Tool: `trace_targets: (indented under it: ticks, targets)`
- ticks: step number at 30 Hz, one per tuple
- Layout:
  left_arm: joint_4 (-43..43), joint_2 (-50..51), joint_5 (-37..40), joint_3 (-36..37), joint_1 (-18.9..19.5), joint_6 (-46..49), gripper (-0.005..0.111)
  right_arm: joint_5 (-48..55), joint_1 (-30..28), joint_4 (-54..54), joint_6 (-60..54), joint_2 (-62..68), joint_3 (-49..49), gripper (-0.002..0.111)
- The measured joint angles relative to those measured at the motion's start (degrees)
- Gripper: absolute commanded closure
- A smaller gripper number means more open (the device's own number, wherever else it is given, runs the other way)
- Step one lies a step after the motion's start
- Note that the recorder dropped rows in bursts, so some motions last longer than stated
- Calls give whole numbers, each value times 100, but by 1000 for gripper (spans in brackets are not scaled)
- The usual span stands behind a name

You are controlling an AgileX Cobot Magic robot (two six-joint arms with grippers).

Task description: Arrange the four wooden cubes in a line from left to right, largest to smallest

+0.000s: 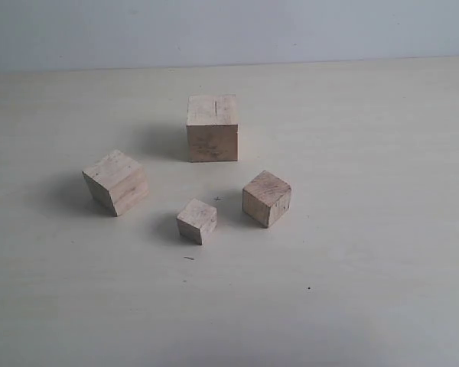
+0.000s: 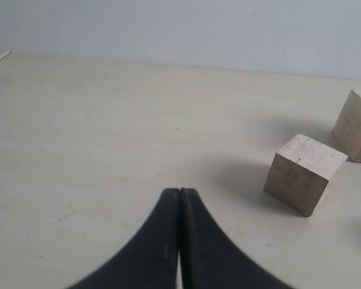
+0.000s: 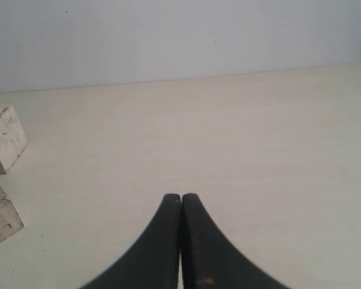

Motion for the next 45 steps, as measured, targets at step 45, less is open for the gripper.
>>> trace_targets:
  ticks: [45]
  targets:
    - [0, 0, 0, 0, 0, 0, 107, 1442, 556, 4532, -4196, 4651, -4923, 108]
